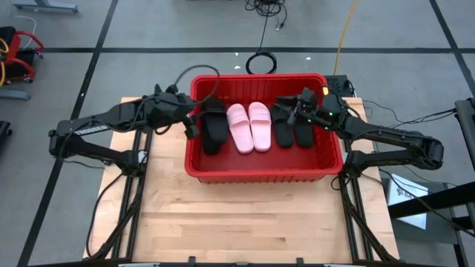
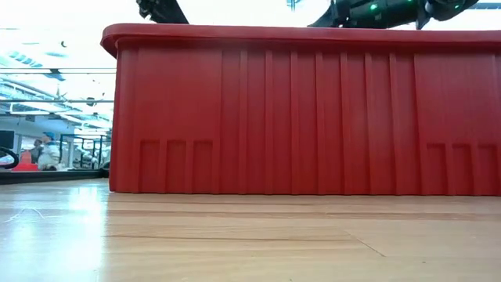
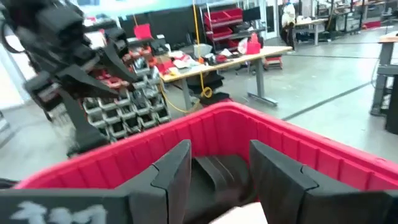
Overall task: Pick and place slides into bin
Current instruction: Return to home position
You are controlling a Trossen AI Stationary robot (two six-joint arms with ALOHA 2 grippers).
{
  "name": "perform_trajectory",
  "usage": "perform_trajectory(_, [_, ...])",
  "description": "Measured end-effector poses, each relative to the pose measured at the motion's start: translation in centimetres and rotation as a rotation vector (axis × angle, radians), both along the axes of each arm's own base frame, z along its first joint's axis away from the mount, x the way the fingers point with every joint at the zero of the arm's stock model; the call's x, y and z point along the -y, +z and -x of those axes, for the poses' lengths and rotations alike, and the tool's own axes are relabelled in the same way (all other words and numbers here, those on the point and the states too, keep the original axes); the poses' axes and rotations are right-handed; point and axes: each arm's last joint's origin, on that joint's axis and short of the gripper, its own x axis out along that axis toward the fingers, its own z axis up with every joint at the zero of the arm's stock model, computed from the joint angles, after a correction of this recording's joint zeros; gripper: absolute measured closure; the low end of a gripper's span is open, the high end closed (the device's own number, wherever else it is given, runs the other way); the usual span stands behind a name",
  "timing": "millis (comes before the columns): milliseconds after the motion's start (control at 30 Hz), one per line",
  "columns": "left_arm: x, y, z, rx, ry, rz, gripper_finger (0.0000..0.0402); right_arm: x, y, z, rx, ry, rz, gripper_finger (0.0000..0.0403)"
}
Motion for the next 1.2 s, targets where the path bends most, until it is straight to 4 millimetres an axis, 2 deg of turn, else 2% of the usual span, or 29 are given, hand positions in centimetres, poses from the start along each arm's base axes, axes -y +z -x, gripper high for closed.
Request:
perform_trajectory(200, [0.1,0.1,0.4,0.092,0.08,0.134,0.0215,-1.0,1.5,0.7,0.102,0.03,0.018,0.0252])
perform_trajectory(300, [0.2,0.0,0.3,0.133,0.096,0.21,0.0215,-1.4,1.7,0.9,0.138,0.045,-0.047,0.0252])
perform_trajectory(400, [1.2,-0.3,0.3,0.101,0.036,0.256,0.0215,-1.7,1.2,0.8,0.145,0.067,-0.188,0.0252])
perform_trajectory(500, [3.0,-0.3,0.0,0.076,-0.074,0.262,0.0215,-2.0,0.9,0.6,0.13,0.162,-0.272,0.0252])
perform_trajectory(633, [5.6,0.4,0.8,0.099,-0.179,0.239,0.0215,-2.9,1.4,0.4,0.137,0.361,-0.225,0.0252])
perform_trajectory(733, [7.0,0.9,1.7,0.129,-0.177,0.2,0.0215,-4.1,2.1,0.5,0.173,0.477,-0.177,0.0252])
perform_trajectory(967, [8.8,1.5,3.1,0.168,-0.218,0.191,0.0215,-6.9,3.3,1.3,0.229,0.599,-0.106,0.0252])
perform_trajectory(1200, [9.6,1.9,4.5,0.188,-0.22,0.18,0.0215,-8.4,4.7,3.8,0.281,0.662,-0.06,0.0252])
